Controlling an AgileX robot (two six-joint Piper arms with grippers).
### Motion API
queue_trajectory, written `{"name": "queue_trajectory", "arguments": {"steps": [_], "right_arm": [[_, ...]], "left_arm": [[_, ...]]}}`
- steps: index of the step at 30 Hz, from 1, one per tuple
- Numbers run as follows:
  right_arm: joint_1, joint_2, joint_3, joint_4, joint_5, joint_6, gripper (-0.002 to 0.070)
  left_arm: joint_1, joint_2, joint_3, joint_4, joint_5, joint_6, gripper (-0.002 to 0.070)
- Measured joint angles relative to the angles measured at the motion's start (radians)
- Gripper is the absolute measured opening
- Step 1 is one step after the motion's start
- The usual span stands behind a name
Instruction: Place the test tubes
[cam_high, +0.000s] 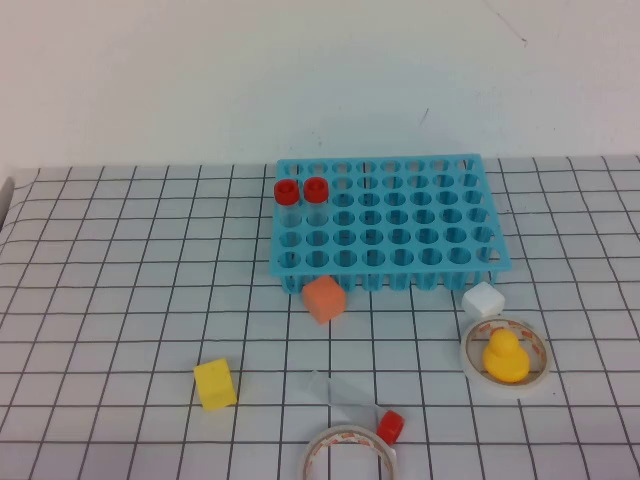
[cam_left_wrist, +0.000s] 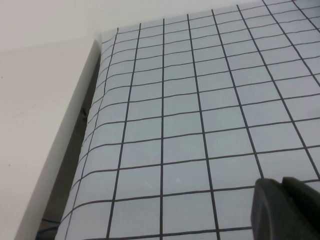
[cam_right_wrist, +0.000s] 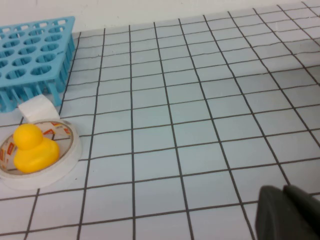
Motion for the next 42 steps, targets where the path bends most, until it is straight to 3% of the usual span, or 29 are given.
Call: {"name": "queue_trajectory", "arguments": {"steps": [25,30,33,35,39,42], "right_arm": [[0.000,0.000,0.000,0.001,0.000,0.000,-0.0001],[0.000,0.000,0.000,0.002,0.000,0.000,-0.0001],[0.000,0.000,0.000,0.020,0.000,0.000,-0.0001],[0.000,0.000,0.000,0.104,0.000,0.002,-0.0001],[0.000,0.000,0.002,0.459,0.002,0.081,-0.0001],[0.000,0.000,0.008,0.727,0.006,0.113,-0.0001]], "left_arm": [[0.000,0.000,0.000,0.009,0.002,0.004,-0.0002],[0.000,0.000,0.000,-0.045,-0.014,-0.007,-0.0002],[0.000,0.000,0.002,-0.187,-0.055,-0.072,-0.0002],[0.000,0.000,0.002,-0.384,-0.111,-0.176,-0.0002],[0.000,0.000,0.002,-0.726,-0.192,-0.314,-0.0002],[0.000,0.000,0.002,-0.799,-0.207,-0.315,-0.0001]]}}
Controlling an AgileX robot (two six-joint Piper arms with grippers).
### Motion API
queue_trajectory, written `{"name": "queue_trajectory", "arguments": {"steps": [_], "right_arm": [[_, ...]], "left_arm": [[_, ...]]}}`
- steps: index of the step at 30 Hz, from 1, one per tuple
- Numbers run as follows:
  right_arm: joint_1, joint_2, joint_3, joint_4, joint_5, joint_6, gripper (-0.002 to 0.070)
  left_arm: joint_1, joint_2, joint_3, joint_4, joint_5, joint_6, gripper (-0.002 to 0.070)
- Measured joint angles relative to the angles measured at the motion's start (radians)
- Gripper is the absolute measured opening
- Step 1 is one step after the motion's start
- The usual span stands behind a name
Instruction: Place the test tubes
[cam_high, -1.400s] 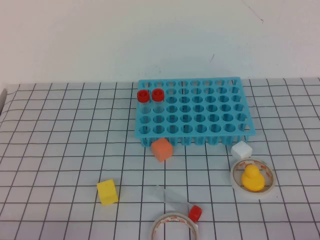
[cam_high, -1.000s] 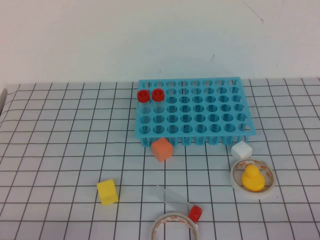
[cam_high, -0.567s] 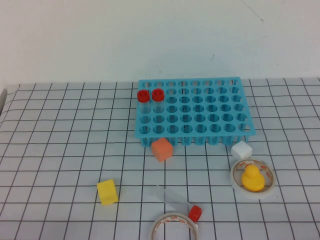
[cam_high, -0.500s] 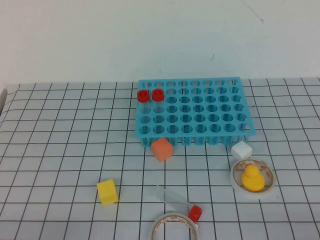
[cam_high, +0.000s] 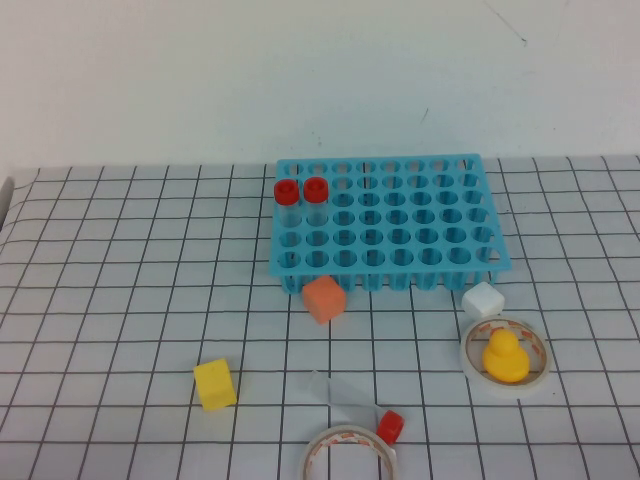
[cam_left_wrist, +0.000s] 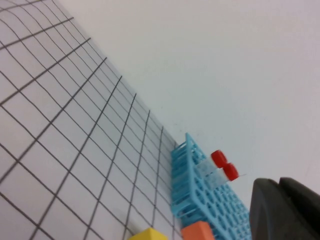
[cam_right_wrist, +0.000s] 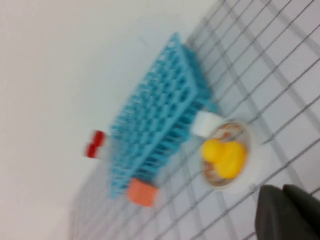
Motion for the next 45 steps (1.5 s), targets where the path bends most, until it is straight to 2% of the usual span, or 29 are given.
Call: {"name": "queue_trajectory", "arguments": {"steps": [3,12,13,20,23,29,34,39,45], "right_arm": [[0.000,0.000,0.000,0.114,-0.002,0.011,-0.0001],[0.000,0.000,0.000,0.127,-0.016,-0.028,-0.0001],[0.000,0.000,0.000,0.129,-0.010,-0.049,-0.0001],[0.000,0.000,0.000,0.131,0.043,-0.228,-0.0001],[0.000,0.000,0.000,0.131,0.043,-0.259,-0.0001],[0.000,0.000,0.000,0.131,0.043,-0.288,-0.0001],[0.000,0.000,0.000,0.131,0.043,-0.293,-0.0001],[0.000,0.000,0.000,0.131,0.051,-0.293,-0.0001],[0.000,0.000,0.000,0.131,0.056,-0.295,-0.0001]], "left_arm": [[0.000,0.000,0.000,-0.058,-0.006,0.000,-0.0001],[0.000,0.000,0.000,-0.113,-0.026,0.053,-0.0001],[0.000,0.000,-0.002,-0.113,0.004,0.084,-0.0001],[0.000,0.181,-0.278,-0.104,0.326,0.643,-0.0001],[-0.002,0.325,-0.415,-0.101,0.451,0.819,-0.0001],[-0.032,0.639,-0.676,-0.096,0.657,1.080,-0.0001],[-0.068,0.887,-0.860,-0.082,0.780,1.238,-0.0002],[-0.129,1.104,-1.032,-0.022,0.852,1.290,-0.0001],[-0.280,1.354,-1.238,0.221,0.985,1.324,-0.0001]]}}
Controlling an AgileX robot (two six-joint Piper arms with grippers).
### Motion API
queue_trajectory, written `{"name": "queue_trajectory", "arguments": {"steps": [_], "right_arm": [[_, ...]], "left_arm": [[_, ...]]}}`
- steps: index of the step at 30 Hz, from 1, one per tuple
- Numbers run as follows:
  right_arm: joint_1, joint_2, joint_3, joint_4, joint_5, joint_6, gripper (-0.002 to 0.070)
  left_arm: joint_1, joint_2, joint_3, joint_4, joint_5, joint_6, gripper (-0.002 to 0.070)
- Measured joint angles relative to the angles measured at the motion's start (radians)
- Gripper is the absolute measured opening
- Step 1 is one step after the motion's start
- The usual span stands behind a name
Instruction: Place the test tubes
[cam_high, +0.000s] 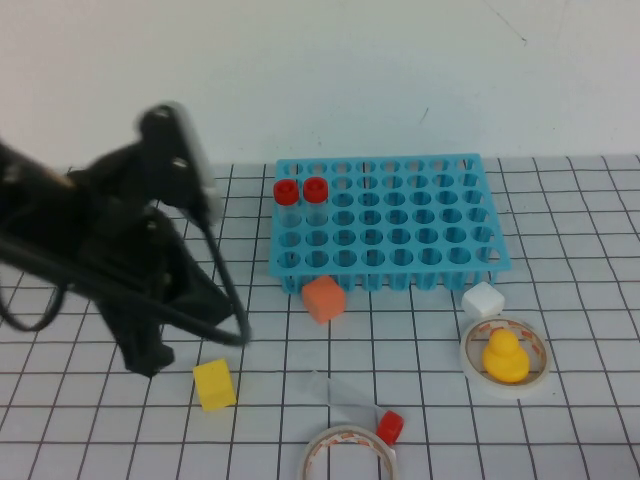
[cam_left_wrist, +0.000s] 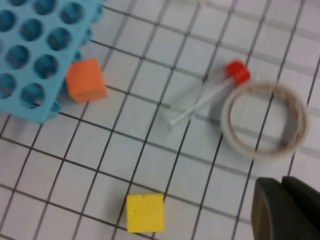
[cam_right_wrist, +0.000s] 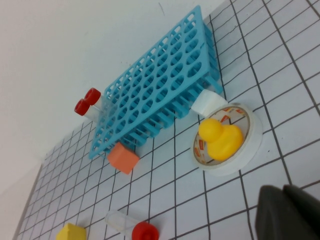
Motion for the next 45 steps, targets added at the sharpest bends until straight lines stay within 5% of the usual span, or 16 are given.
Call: {"name": "queue_trajectory", "arguments": {"steps": [4,10,21,24,29,32,45], "right_arm": [[0.000,0.000,0.000,0.006,0.013,-0.002,-0.0001],[0.000,0.000,0.000,0.017,0.031,-0.002,-0.0001],[0.000,0.000,0.000,0.025,0.035,-0.020,-0.0001],[0.000,0.000,0.000,0.027,0.035,-0.026,-0.0001],[0.000,0.000,0.000,0.027,0.035,-0.028,-0.0001],[0.000,0.000,0.000,0.027,0.035,-0.028,-0.0001],[0.000,0.000,0.000,0.029,0.035,-0.028,-0.0001]], "left_arm": [[-0.133,0.154,-0.120,0.163,0.034,0.096,-0.0001],[-0.245,0.288,-0.173,0.206,0.034,0.291,-0.0001],[-0.290,0.458,-0.179,0.332,-0.045,0.357,0.0010],[-0.290,0.480,-0.179,0.336,-0.077,0.361,0.0081],[-0.292,0.506,-0.179,0.338,-0.144,0.372,0.0348],[-0.299,0.517,-0.179,0.338,-0.176,0.388,0.0440],[-0.331,0.615,-0.179,0.351,-0.219,0.431,0.0387]]}}
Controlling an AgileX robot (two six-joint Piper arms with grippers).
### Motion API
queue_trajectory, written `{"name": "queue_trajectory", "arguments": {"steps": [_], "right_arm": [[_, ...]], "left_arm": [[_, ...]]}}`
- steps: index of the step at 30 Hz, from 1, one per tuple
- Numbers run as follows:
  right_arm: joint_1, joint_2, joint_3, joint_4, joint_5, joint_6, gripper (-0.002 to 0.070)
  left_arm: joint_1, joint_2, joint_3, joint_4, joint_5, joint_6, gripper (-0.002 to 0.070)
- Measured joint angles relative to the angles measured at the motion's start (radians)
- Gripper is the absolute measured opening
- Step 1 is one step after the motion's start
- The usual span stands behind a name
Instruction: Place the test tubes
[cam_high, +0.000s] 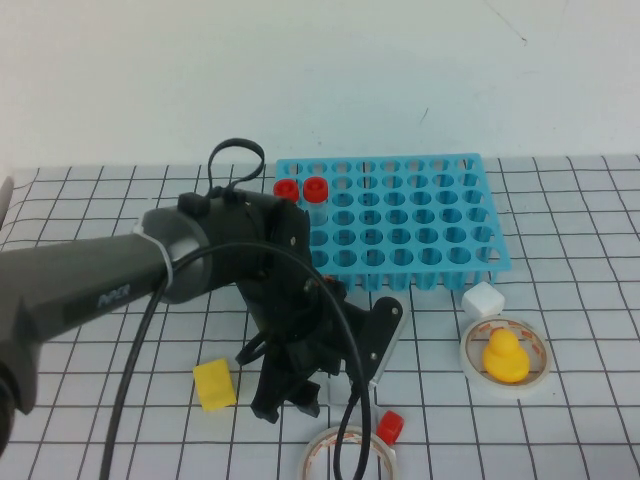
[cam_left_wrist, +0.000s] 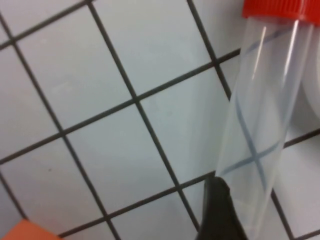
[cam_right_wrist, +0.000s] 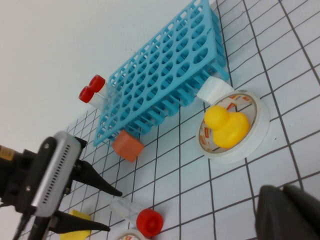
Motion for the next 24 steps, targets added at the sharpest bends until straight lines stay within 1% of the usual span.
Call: {"name": "queue_trajectory", "arguments": {"steps": [4,11,14,15,17,18,24], "right_arm": [[0.000,0.000,0.000,0.000,0.000,-0.002,-0.0001],[0.000,0.000,0.000,0.000,0.000,-0.005,-0.0001],[0.000,0.000,0.000,0.000,0.000,-0.008,-0.0001],[0.000,0.000,0.000,0.000,0.000,-0.007,-0.0001],[0.000,0.000,0.000,0.000,0.000,-0.007,-0.0001],[0.000,0.000,0.000,0.000,0.000,-0.007,-0.0001],[0.000,0.000,0.000,0.000,0.000,-0.011,-0.0001]], "left_arm": [[0.000,0.027,0.000,0.027,-0.017,0.004,0.0385],[0.000,0.051,0.000,0.035,-0.045,0.004,0.0377],[0.000,0.052,0.000,0.035,-0.045,-0.006,0.0323],[0.000,0.052,0.000,0.035,-0.046,-0.011,0.0299],[0.000,0.052,0.000,0.035,-0.048,-0.023,0.0224],[0.000,0.052,0.000,0.035,-0.048,-0.025,0.0209],[-0.002,0.052,-0.016,0.059,-0.017,-0.054,0.0211]]}}
